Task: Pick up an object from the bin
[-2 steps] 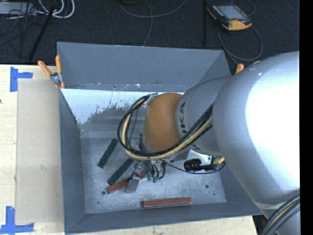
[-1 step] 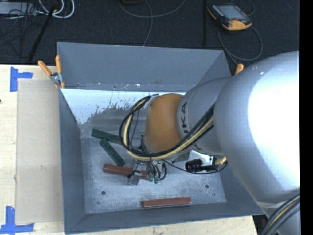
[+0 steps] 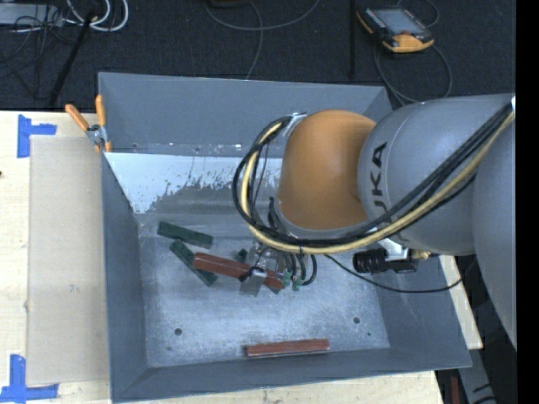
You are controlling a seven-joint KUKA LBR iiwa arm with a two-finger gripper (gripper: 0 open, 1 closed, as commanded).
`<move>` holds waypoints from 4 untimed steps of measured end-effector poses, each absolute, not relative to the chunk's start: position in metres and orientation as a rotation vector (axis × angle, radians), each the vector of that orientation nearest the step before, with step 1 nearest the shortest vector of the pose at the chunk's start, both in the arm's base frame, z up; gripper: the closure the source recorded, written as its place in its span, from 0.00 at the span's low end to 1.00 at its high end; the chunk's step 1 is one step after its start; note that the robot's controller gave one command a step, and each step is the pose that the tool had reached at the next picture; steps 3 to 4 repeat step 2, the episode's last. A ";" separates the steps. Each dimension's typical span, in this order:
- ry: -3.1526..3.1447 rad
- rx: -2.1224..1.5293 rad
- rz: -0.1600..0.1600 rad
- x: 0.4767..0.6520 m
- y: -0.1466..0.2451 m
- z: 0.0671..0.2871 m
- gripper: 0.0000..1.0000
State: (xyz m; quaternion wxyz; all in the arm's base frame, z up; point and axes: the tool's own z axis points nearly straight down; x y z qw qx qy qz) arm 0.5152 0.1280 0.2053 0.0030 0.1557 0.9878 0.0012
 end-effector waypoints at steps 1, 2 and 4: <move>3.119 0.456 -0.007 0.493 0.119 0.101 1.00; 3.105 0.438 0.005 0.488 0.137 0.218 1.00; 3.105 0.438 0.005 0.488 0.137 0.218 1.00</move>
Offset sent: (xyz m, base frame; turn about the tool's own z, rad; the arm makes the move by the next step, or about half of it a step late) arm -0.0192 -0.0081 -0.0992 -0.0228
